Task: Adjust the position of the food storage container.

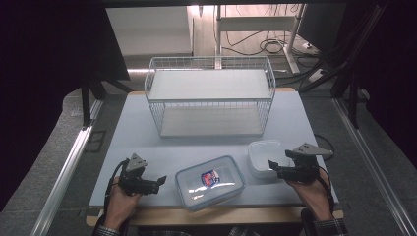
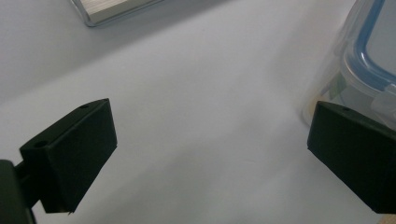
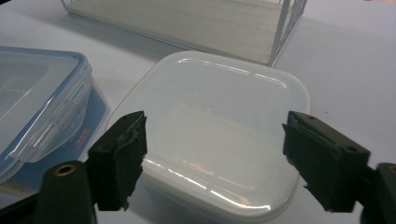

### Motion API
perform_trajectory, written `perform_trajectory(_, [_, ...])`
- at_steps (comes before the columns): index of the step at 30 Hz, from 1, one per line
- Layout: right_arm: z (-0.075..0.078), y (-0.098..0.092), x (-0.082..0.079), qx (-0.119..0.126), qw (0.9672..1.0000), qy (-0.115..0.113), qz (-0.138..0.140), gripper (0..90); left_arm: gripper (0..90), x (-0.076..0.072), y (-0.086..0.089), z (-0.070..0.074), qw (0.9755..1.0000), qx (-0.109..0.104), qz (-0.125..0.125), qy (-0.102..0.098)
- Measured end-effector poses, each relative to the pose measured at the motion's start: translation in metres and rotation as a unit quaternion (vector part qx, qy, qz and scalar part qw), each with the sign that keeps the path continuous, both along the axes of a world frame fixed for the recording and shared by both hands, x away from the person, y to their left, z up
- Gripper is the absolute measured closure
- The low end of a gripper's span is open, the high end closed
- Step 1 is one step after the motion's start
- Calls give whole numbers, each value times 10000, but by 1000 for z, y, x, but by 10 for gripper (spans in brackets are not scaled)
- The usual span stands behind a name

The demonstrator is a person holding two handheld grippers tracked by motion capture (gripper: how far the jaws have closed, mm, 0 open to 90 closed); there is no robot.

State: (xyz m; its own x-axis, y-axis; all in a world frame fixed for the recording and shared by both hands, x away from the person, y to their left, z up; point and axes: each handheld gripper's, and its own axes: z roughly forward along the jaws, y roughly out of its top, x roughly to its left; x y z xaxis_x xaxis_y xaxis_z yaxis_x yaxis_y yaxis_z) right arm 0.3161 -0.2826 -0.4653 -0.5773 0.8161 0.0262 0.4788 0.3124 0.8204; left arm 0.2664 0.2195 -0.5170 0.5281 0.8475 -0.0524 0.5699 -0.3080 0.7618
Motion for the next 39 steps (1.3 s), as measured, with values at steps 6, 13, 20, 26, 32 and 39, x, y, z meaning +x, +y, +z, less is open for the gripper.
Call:
perform_trajectory(6, [4,5,0,-31,9999,46,157,462,22,-3,9,3,9994,-340,-79,-67])
perform_trajectory(13, [11,17,8,-56,9978,154,645,737,46,-3,5,2,9997,-115,-142,-155])
perform_trajectory(20, [13,46,18,-396,9924,123,1157,896,49,-3,4,1,9997,-22,-50,-231])
perform_trajectory(26, [11,65,30,-481,9918,171,1168,896,52,-2,7,-1,9998,-73,36,-204])
perform_trajectory(32, [5,81,36,-594,9869,255,1477,895,54,-2,5,-1,9997,24,34,-222])
perform_trajectory(39, [-5,86,39,-868,9856,315,1415,898,58,-2,5,-2,9998,43,17,-184])
